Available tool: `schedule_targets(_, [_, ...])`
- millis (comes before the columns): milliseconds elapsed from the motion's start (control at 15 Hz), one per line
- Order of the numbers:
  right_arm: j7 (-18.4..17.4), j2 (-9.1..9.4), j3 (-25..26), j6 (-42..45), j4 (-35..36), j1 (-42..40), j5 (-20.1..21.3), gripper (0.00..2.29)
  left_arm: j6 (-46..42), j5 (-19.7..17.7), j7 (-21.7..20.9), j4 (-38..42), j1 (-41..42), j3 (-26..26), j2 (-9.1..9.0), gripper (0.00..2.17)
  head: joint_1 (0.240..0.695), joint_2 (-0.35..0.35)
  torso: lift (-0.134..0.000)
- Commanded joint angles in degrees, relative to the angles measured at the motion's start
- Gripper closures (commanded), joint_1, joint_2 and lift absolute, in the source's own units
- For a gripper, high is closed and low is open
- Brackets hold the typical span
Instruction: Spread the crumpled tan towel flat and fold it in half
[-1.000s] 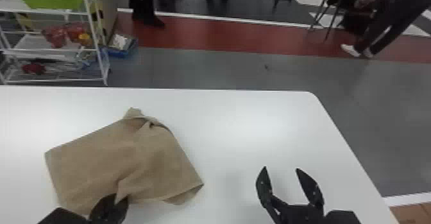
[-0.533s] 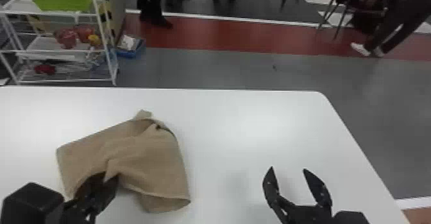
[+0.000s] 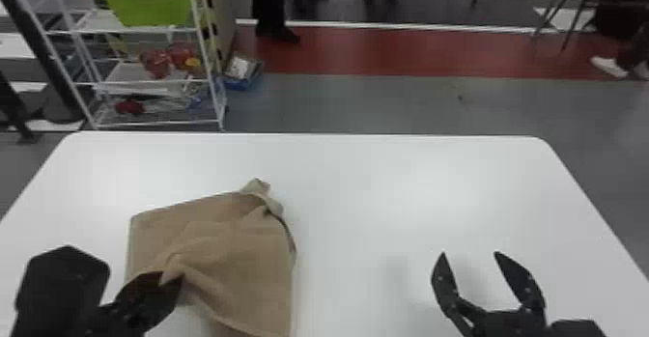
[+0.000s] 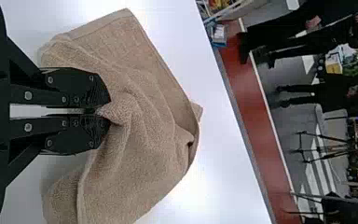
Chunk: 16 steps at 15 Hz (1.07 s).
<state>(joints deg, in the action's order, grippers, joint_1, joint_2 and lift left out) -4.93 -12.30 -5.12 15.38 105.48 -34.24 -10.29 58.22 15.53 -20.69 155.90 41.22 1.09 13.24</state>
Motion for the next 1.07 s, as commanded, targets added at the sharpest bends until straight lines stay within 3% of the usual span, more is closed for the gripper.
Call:
schedule_targets(0, [-0.16,-0.01,-0.5,-0.4,-0.18,0.23,-0.08,0.12,8.89,8.64,-1.28,3.62,-5.45,8.75,1.17,1.07,0.695,-0.02,-0.123])
schedule_targets(200, [-0.25,-0.09,-0.41,-0.4,-0.09,-0.3,-0.34,0.12,15.92,27.8,-1.63,3.8,-13.09,23.6,1.52,1.07,0.695,-0.061,-0.123])
schedule_targets(267, [-0.34,-0.18,-0.24,-0.4,-0.09,-0.47,-0.43,0.12,17.5,31.23,-1.54,3.8,-14.32,24.84,1.61,1.07,0.695,-0.069,-0.123])
schedule_targets(467, [-0.34,-0.36,-0.15,-0.4,-0.18,-0.38,-0.52,0.12,22.07,31.06,-1.19,6.08,-14.67,22.37,2.14,1.07,0.695,-0.058,-0.123])
schedule_targets(667, [0.71,-0.36,-0.59,-0.22,-0.36,0.32,1.42,0.12,26.64,31.14,-0.84,7.49,-14.76,24.84,1.43,1.07,0.695,-0.015,-0.123])
schedule_targets(867, [9.86,-0.53,-2.0,2.24,-0.18,0.49,7.83,0.12,27.35,31.32,-0.4,5.91,-15.99,29.93,0.29,1.07,0.695,0.002,-0.123])
schedule_targets(1000, [13.72,-0.88,-4.46,3.12,0.78,0.23,13.63,0.12,27.52,32.37,-0.14,5.29,-16.61,32.57,-0.41,1.07,0.695,0.023,-0.123])
